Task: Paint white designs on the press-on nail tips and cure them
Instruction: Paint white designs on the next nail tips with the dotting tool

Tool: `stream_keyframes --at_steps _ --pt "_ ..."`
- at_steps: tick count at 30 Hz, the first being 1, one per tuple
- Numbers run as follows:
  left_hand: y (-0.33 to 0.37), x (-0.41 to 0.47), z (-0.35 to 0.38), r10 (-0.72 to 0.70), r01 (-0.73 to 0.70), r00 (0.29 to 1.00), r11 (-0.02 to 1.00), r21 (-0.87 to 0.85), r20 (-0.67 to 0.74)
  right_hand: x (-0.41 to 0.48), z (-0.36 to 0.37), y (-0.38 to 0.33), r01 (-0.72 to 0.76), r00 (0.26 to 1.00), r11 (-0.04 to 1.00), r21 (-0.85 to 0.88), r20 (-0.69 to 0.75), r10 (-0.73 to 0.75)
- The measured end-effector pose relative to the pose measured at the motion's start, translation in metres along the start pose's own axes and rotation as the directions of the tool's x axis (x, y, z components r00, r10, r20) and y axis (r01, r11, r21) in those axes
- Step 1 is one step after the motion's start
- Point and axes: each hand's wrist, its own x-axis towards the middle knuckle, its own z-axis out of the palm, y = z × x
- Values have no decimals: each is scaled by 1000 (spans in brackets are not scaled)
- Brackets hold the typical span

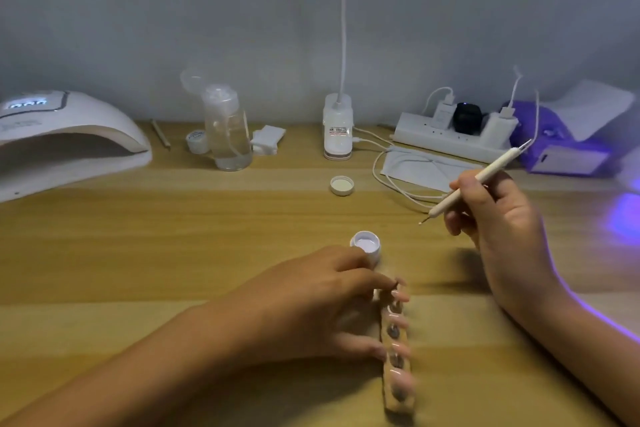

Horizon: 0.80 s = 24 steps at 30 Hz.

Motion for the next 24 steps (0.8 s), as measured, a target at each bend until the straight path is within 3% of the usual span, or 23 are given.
stream_keyframes --at_steps 3,7,12,19,24 --pt "-7 -5 6 16 -16 1000 1000 -27 -23 5 8 -5 -30 998 999 -24 56 31" --pt "-7 -1 12 -44 33 992 995 -92 -119 10 27 -9 45 989 994 -98 142 -31" --pt "-6 3 18 -84 52 974 987 -151 -211 8 34 9 148 987 984 -97 72 -141" --pt "-8 3 17 -163 90 964 943 -320 -211 4 32 25 399 880 888 -230 368 -300" --pt "-7 3 20 -182 102 964 924 -367 -191 6 31 27 484 833 828 -284 438 -337"
